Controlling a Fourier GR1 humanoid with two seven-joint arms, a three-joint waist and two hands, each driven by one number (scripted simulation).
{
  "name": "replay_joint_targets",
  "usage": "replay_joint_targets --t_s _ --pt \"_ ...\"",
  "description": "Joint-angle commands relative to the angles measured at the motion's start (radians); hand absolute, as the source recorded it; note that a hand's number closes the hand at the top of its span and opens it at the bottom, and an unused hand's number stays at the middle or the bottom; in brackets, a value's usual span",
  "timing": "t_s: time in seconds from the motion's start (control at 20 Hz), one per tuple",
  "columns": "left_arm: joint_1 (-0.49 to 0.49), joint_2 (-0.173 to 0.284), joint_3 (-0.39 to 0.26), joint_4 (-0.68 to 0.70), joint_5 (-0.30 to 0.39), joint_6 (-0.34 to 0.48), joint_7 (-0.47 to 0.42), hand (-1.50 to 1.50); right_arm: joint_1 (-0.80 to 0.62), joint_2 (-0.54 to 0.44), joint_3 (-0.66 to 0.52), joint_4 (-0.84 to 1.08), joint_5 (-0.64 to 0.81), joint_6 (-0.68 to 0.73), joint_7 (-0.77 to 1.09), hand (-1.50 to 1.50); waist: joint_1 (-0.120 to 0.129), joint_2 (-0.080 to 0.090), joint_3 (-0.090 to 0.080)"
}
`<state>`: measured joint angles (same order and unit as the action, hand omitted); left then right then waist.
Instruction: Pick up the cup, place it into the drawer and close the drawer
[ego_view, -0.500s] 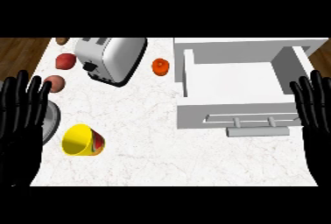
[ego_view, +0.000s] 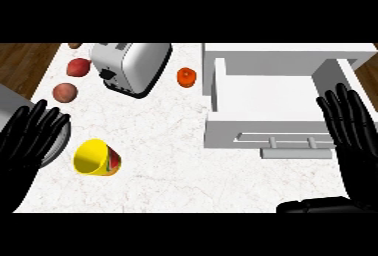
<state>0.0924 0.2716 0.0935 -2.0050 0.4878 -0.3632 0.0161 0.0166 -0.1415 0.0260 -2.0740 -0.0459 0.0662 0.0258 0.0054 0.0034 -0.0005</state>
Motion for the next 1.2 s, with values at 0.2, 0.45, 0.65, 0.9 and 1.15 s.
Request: replay_joint_targets --t_s 0.2,0.45,0.65,0.9,1.15 --pt "-0.082 0.147 0.183 0.347 0.233 -0.240 -0.011 -1.50 -0.079 -0.022 -0.017 0.127 -0.037 0.063 0.014 -1.50 -0.005 -0.001 0.000" --pt "-0.178 0.116 0.150 0.496 0.096 -0.236 -0.015 -1.50 -0.112 -0.014 -0.029 0.091 -0.035 0.050 0.079 -1.50 -0.010 -0.003 0.000" --pt "-0.202 0.099 0.142 0.639 -0.030 -0.287 -0.113 -1.50 -0.249 -0.016 -0.057 0.233 -0.015 0.045 0.036 -1.50 -0.007 -0.001 0.000" --pt "-0.183 0.073 0.148 0.797 -0.205 -0.296 -0.300 -1.50 -0.263 -0.071 -0.146 0.236 -0.101 0.103 0.044 -1.50 -0.008 -0.001 0.000" --pt "-0.235 0.095 0.147 1.033 -0.350 -0.310 -0.498 -1.50 -0.243 -0.049 -0.120 0.212 -0.066 0.087 0.041 -1.50 -0.013 -0.001 -0.001"
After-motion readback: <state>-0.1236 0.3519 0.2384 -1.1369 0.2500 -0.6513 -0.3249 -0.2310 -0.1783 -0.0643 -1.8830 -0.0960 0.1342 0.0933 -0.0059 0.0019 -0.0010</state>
